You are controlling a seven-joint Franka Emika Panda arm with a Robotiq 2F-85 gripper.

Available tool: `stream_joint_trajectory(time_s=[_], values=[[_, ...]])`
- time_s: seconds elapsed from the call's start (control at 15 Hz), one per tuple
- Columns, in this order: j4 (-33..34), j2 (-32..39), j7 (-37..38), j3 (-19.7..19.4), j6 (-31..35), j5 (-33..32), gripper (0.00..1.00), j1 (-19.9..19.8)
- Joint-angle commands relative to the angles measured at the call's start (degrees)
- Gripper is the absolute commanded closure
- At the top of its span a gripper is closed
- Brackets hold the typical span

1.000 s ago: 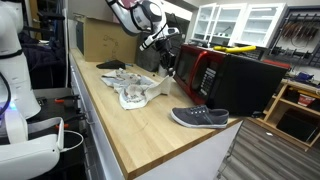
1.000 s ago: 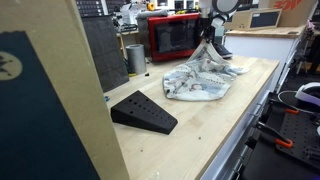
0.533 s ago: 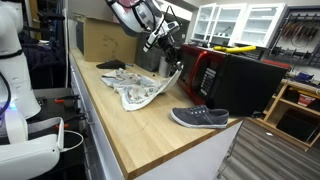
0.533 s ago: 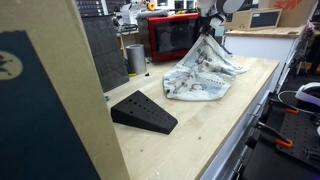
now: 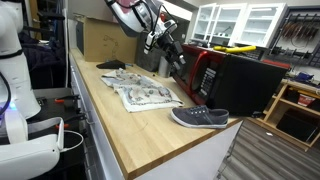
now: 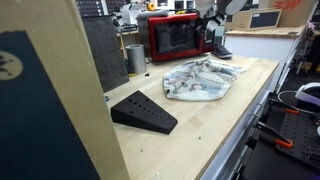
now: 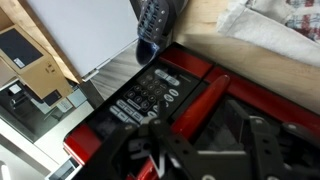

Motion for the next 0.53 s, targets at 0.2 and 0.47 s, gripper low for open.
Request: stream_joint_trajectory(time_s=[0.2, 0.47], values=[[-2.8, -0.9, -16.2, 3.9, 7.1, 25.9, 0.0, -0.7], [-3.5, 0.8, -30.4, 7.4, 5.6, 45.7, 0.0, 1.2]])
